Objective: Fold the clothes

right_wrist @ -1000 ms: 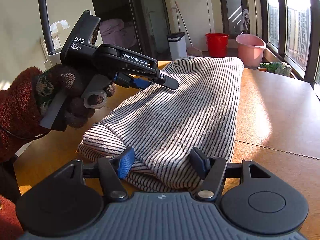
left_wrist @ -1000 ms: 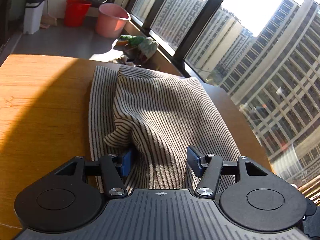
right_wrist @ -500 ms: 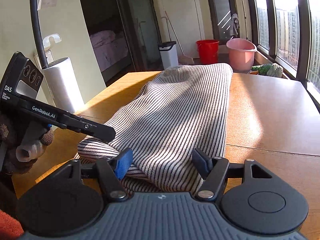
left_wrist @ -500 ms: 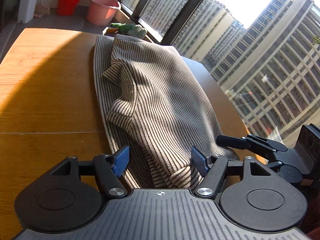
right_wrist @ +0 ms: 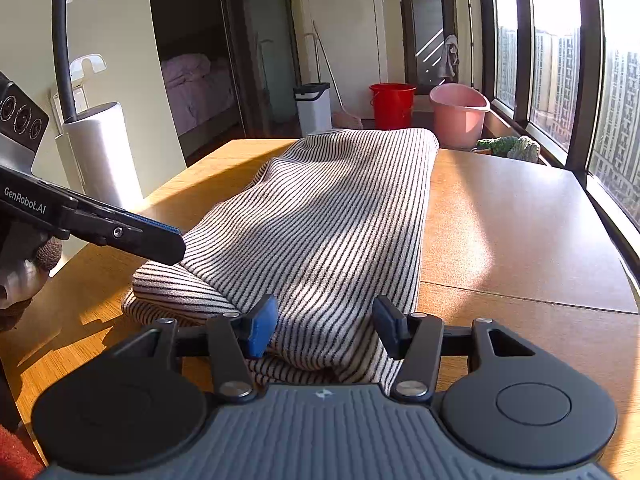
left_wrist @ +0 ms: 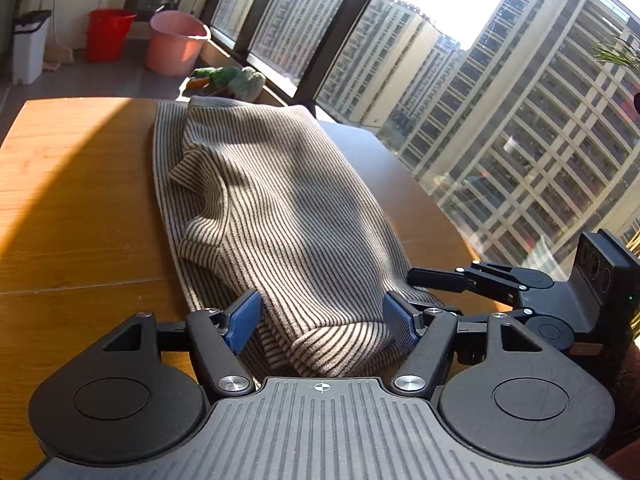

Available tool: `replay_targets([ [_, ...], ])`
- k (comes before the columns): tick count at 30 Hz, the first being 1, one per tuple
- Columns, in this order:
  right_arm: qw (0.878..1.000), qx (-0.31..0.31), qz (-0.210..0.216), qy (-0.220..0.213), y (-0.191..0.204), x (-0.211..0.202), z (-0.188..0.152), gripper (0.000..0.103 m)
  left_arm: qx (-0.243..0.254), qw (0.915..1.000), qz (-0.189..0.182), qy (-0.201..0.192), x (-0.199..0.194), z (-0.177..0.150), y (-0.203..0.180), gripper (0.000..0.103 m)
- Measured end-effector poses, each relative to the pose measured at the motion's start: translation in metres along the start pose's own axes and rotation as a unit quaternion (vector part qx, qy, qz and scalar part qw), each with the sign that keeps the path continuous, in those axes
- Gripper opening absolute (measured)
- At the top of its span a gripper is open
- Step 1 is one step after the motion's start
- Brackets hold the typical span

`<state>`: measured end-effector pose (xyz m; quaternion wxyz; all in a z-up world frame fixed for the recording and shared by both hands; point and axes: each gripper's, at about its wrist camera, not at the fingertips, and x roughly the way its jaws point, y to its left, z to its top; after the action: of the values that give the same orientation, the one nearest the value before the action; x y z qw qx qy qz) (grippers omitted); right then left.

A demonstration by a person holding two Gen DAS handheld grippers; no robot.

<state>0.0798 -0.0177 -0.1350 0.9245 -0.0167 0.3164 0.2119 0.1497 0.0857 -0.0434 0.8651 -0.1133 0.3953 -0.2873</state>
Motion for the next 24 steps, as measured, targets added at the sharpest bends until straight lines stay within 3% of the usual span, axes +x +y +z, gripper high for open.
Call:
replay_targets([
  [4,1.000,-0.017,-0.003,-0.023,0.003,0.006,0.023,0.053,0.015,0.9992,0.020,0.032,0.015,-0.017,0.000,0.072],
  [7,1.000,-0.007,0.006,-0.009,-0.001,0.029,0.035,0.054,0.036,0.9985,0.029,0.029,0.015,-0.021,-0.006,0.072],
  [10,1.000,0.013,0.018,0.020,-0.007,0.056,0.024,0.058,0.022,0.9994,0.021,0.018,0.008,-0.017,-0.002,0.072],
  [17,1.000,-0.003,0.006,-0.004,-0.003,0.027,0.018,0.058,-0.041,0.9987,-0.024,-0.018,-0.007,0.001,0.013,0.077],
  [20,1.000,-0.013,0.020,-0.010,0.002,0.005,0.011,0.060,-0.031,0.9994,-0.011,-0.007,0.005,0.000,0.012,0.077],
  [24,0.999,-0.028,0.024,0.019,0.010,0.004,-0.010,0.065,-0.010,0.9998,0.012,0.012,0.023,-0.003,0.009,0.078],
])
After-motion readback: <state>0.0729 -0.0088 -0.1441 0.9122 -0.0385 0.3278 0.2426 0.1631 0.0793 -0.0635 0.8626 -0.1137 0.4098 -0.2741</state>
